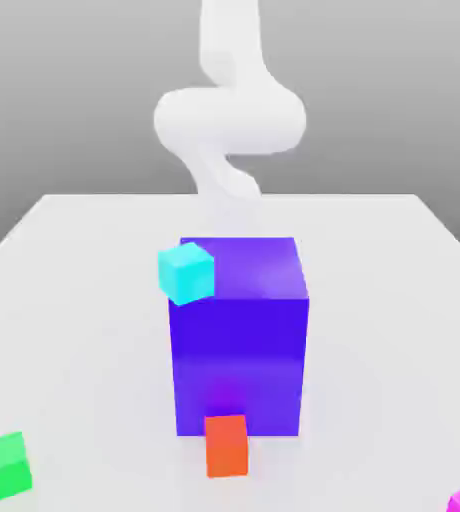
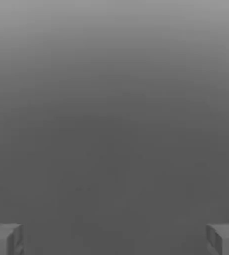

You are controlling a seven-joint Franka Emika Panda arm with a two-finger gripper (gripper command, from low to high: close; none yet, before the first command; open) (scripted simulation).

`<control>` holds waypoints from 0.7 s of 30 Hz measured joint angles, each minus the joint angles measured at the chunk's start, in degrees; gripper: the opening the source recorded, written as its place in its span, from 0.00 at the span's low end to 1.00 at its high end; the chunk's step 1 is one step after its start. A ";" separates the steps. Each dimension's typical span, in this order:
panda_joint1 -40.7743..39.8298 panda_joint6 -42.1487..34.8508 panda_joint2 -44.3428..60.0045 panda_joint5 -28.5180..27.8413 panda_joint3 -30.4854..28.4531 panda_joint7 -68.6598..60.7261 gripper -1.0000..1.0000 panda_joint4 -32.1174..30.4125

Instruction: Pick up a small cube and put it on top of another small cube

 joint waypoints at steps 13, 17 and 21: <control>2.85 5.45 27.29 -3.77 7.31 1.72 0.50 4.50; 4.51 7.07 35.64 -5.63 9.14 2.74 0.50 5.88; 6.89 8.66 44.01 -7.54 10.20 3.79 0.50 7.27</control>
